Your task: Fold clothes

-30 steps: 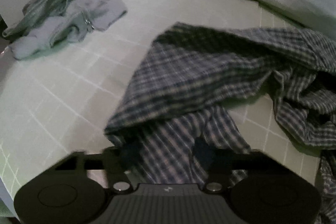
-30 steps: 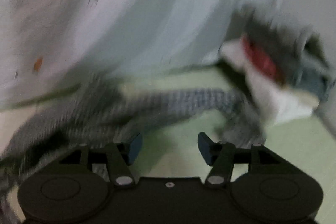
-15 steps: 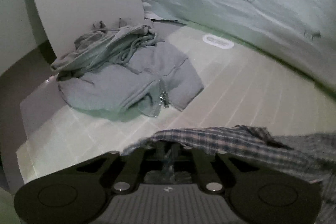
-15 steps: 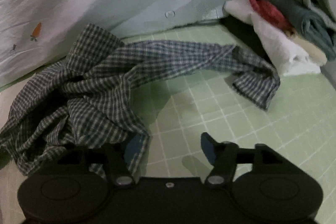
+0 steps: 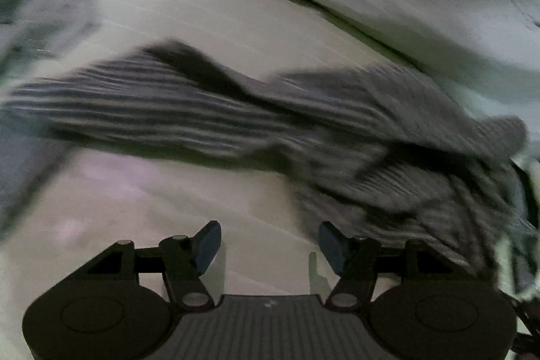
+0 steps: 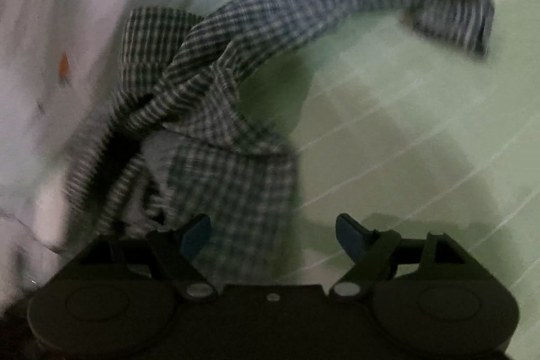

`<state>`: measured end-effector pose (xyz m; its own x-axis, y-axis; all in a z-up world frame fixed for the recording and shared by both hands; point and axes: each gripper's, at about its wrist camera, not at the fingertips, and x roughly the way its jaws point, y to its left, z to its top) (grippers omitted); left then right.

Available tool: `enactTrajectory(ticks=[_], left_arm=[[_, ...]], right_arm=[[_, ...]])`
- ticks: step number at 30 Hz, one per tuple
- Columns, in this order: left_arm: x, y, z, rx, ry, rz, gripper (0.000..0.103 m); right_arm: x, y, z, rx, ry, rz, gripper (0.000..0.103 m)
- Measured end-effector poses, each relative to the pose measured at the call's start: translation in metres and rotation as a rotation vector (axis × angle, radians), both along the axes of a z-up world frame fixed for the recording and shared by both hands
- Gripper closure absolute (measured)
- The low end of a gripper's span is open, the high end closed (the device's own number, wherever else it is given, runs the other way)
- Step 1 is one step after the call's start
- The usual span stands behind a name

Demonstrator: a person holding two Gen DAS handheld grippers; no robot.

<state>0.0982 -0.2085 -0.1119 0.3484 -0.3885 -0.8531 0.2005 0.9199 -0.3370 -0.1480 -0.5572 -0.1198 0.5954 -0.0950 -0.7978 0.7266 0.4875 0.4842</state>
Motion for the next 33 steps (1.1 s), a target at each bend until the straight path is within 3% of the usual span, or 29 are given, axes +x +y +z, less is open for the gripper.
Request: enactTrajectory(ticks=[9,11,12,13,14,15,16,20,25,28,29,30,31,33], left_arm=[[0.005,-0.039,-0.026,-0.173,0.15,-0.004,0.034],[0.006,-0.048,-0.031,-0.211,0.183,-0.005,0.036],[0.007,-0.052,-0.034,-0.23,0.2,-0.006,0.037],[0.008,-0.056,-0.037,-0.25,0.217,-0.006,0.056],[0.008,-0.061,-0.04,-0.269,0.233,-0.006,0.097],[0.009,-0.063,-0.041,-0.265,0.236,-0.006,0.098],[0.011,-0.063,-0.04,-0.237,0.225,-0.004,0.102],[0.021,-0.035,-0.017,-0.237,0.129,0.037,0.102],[0.044,0.001,0.038,-0.163,-0.112,0.082,0.102],[0.059,0.008,0.047,-0.146,-0.201,0.154,0.1],[0.064,0.006,0.043,-0.142,-0.202,0.171,0.097],[0.066,0.004,0.039,-0.134,-0.19,0.18,0.097],[0.066,0.002,0.035,-0.123,-0.169,0.176,0.093],[0.054,0.01,0.031,-0.134,-0.142,0.156,0.074]], right_arm=[[-0.021,-0.008,-0.043,0.41,-0.187,-0.217,0.024],[-0.025,-0.008,-0.047,0.449,-0.216,-0.244,0.037],[-0.027,-0.008,-0.049,0.464,-0.235,-0.25,0.057],[-0.028,-0.008,-0.051,0.479,-0.254,-0.256,0.077],[-0.029,-0.009,-0.052,0.492,-0.272,-0.262,0.086],[-0.032,-0.009,-0.047,0.471,-0.279,-0.262,0.097],[-0.034,-0.01,-0.043,0.45,-0.287,-0.262,0.1],[-0.048,-0.025,-0.005,0.245,-0.302,-0.279,0.101],[-0.049,-0.049,0.049,-0.016,-0.295,-0.232,0.102],[-0.028,-0.055,0.054,-0.104,-0.247,-0.189,0.099],[-0.022,-0.056,0.05,-0.105,-0.219,-0.181,0.096],[-0.016,-0.056,0.045,-0.105,-0.191,-0.173,0.086],[-0.01,-0.057,0.041,-0.106,-0.164,-0.166,0.068],[-0.011,-0.047,0.035,-0.106,-0.14,-0.159,0.052]])
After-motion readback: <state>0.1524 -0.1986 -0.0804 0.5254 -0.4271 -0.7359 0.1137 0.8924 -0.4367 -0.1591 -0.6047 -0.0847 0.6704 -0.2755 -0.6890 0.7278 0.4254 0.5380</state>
